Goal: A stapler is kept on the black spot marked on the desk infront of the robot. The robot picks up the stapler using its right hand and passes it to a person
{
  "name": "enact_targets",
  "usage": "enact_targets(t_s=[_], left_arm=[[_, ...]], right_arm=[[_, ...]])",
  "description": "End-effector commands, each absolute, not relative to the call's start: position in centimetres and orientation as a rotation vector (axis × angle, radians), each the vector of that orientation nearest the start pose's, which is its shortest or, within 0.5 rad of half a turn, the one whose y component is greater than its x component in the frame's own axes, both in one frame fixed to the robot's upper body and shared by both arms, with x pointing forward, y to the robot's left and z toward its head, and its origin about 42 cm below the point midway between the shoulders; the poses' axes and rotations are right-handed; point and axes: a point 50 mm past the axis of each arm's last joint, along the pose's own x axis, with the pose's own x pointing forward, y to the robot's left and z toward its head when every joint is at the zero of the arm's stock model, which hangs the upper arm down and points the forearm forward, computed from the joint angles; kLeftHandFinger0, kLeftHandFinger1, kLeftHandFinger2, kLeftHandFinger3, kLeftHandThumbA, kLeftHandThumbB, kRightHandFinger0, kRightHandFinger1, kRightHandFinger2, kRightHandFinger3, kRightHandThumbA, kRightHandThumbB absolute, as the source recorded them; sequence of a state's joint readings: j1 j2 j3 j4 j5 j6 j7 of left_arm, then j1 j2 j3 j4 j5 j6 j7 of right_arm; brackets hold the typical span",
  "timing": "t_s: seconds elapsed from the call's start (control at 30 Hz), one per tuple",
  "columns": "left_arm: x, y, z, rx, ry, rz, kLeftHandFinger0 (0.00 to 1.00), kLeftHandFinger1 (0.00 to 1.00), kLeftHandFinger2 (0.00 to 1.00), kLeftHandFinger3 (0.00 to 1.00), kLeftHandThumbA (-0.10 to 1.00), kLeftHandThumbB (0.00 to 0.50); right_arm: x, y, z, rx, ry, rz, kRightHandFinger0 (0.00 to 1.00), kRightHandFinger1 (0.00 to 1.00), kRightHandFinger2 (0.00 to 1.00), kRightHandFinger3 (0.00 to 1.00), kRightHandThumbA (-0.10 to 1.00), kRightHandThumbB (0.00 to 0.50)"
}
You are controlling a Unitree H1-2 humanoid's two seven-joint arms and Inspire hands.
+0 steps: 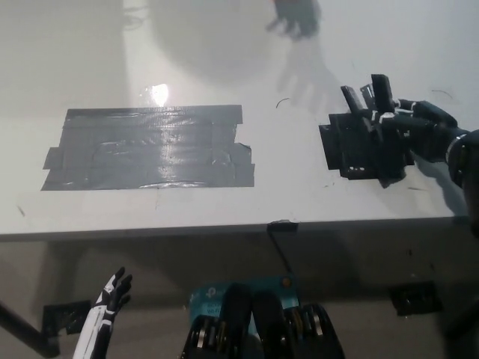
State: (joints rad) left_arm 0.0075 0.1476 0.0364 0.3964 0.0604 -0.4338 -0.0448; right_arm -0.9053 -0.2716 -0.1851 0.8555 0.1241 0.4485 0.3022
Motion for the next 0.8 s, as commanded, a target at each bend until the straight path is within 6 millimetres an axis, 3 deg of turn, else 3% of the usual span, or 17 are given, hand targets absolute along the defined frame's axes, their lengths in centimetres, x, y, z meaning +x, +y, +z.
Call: enact_targets(t_s=[0.0, 0.07, 0.17, 0.33, 0.4, 0.5, 0.77], left_arm=[[27.4, 27.3, 3.7, 0.238, -0.106, -0.074, 1.00, 1.00, 1.00, 1.00, 1.00, 0.500], [27.3, 27.3, 3.7, 0.240, -0.109, -0.075, 1.00, 1.00, 1.00, 1.00, 1.00, 0.500], [27.2, 27.2, 3.6, 0.244, -0.105, -0.072, 1.00, 1.00, 1.00, 1.00, 1.00, 0.500], [27.1, 27.2, 3.5, 0.237, -0.102, -0.071, 1.00, 1.00, 1.00, 1.00, 1.00, 0.500], [27.2, 27.2, 3.4, 0.238, -0.101, -0.073, 1.00, 1.00, 1.00, 1.00, 1.00, 0.500], [27.3, 27.1, 3.4, 0.251, -0.101, -0.075, 1.00, 1.00, 1.00, 1.00, 1.00, 0.500], [27.3, 27.1, 3.6, 0.259, -0.105, -0.081, 1.00, 1.00, 1.00, 1.00, 1.00, 0.500]], right_arm=[[54.4, -23.0, 42.0, 0.529, -0.151, 0.506, 0.00, 0.00, 0.00, 0.01, 0.94, 0.011], [54.1, -22.4, 43.2, 0.527, -0.175, 0.515, 0.00, 0.00, 0.00, 0.00, 0.95, 0.014], [53.0, -20.3, 46.2, 0.524, -0.229, 0.527, 0.00, 0.00, 0.00, 0.00, 0.82, 0.049], [52.2, -17.4, 49.2, 0.455, -0.291, 0.509, 0.00, 0.00, 0.00, 0.00, 0.74, 0.060], [52.4, -16.7, 50.0, 0.396, -0.302, 0.479, 0.00, 0.00, 0.00, 0.00, 0.76, 0.072], [53.3, -15.1, 51.0, 0.254, -0.301, 0.390, 0.00, 0.00, 0.00, 0.00, 0.76, 0.042], [55.4, -12.4, 51.4, -0.075, -0.254, 0.233, 0.00, 0.00, 0.00, 0.00, 0.77, 0.021]])
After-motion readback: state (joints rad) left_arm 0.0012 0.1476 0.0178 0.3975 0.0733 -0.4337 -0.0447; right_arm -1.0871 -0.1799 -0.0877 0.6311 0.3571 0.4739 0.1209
